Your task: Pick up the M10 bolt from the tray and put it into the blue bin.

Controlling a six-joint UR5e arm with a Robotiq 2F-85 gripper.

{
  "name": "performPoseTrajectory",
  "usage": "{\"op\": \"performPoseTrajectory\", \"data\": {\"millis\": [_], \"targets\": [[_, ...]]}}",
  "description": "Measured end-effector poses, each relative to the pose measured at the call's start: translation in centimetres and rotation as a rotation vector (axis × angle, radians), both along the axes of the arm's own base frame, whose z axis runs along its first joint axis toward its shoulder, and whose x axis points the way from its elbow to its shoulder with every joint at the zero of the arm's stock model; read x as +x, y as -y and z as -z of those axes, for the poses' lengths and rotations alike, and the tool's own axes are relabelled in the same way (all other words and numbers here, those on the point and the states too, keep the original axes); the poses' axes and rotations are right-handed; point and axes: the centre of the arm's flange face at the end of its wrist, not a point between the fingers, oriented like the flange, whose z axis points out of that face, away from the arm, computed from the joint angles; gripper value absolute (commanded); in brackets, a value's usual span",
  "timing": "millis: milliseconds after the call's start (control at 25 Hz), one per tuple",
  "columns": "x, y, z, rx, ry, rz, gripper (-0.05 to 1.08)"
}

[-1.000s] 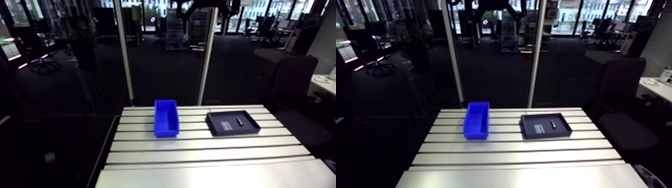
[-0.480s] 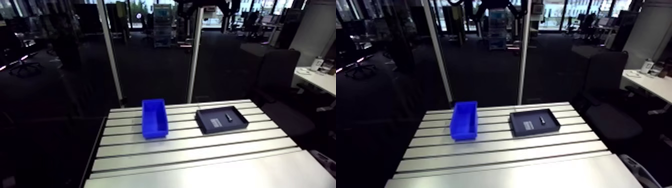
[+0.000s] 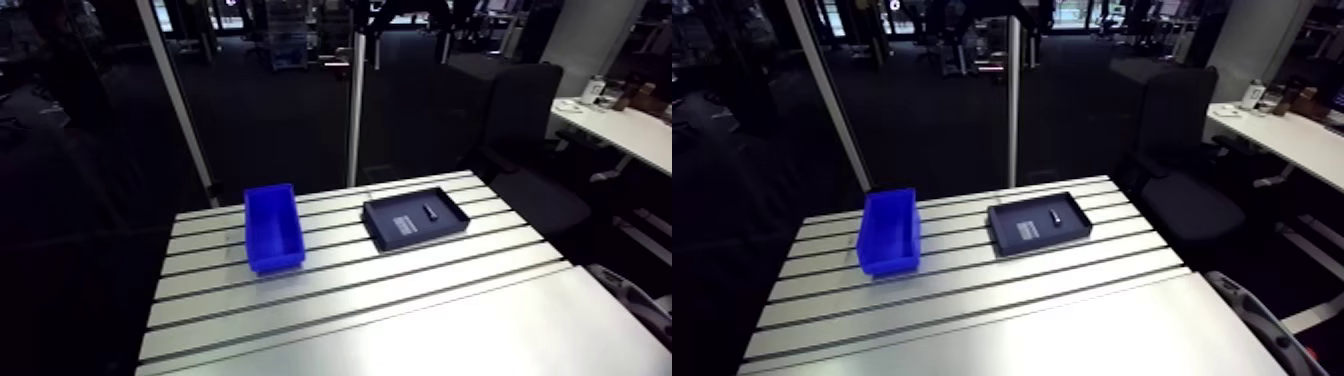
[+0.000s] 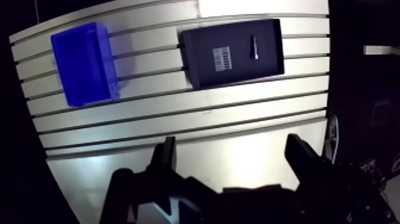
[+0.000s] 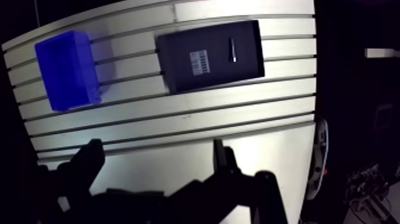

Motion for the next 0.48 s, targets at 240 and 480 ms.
{"op": "performPoseTrajectory", "data": {"millis": [240,480], "targets": [[-1.3,-3.4,3.1,-0.012,0.024,-0.009,0.01],[-1.5,-6.0,5.3,-0.012,0.016,-0.032,0.01]]}}
